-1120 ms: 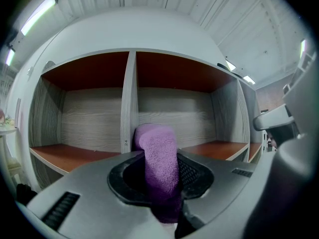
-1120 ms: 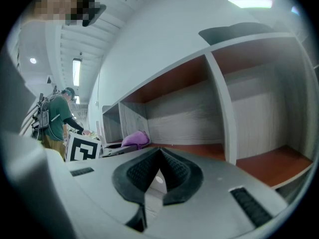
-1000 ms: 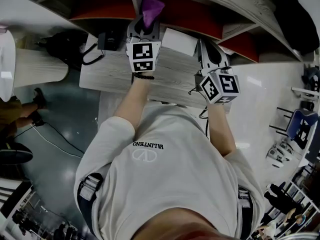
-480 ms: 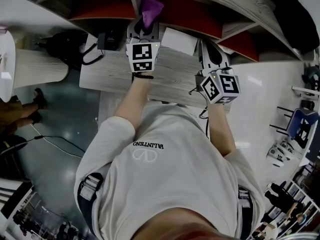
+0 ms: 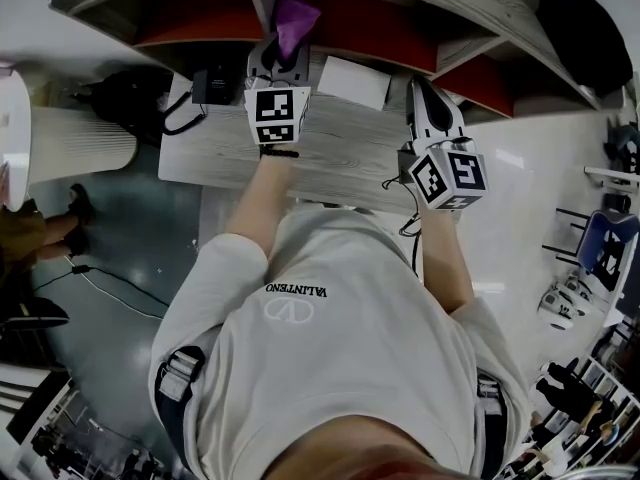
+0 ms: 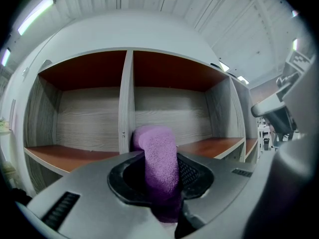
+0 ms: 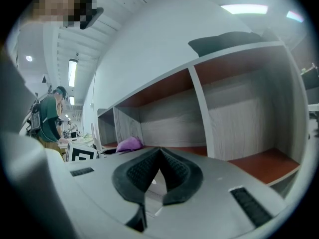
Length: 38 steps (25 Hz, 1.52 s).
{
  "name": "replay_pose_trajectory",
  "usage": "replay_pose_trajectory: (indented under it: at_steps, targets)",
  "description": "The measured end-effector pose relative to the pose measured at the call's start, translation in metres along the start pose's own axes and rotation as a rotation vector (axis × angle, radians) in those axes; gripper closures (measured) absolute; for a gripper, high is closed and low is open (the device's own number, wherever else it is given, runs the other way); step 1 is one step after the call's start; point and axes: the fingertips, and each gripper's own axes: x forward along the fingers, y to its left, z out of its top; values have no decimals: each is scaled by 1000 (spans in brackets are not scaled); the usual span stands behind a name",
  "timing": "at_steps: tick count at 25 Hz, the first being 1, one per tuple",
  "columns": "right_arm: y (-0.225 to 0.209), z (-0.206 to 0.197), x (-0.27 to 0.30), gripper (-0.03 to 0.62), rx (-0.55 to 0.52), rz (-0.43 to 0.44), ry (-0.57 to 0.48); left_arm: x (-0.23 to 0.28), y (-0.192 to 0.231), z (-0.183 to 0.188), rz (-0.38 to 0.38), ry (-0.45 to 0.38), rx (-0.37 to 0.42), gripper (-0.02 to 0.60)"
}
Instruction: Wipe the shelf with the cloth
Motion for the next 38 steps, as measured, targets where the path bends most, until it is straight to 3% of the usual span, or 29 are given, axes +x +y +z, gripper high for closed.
replay_pose_trajectory:
  at_steps: [11,19,26,38]
  targets:
    - [-29,26,-33,595,-39,-80,-89,-36,-13,48,-124,-139,60,485]
    - [-52,41,-67,595,-36,-146,-142,-85,-13,89,-170,-215,46,485]
    - [-73,54,-97,595,-47,-193,-164,-111,-16,93,-219,-221,60,485]
    - [-88,60,-120,595,-47,-248,-190,-121,0,89,-194,-220,12,485]
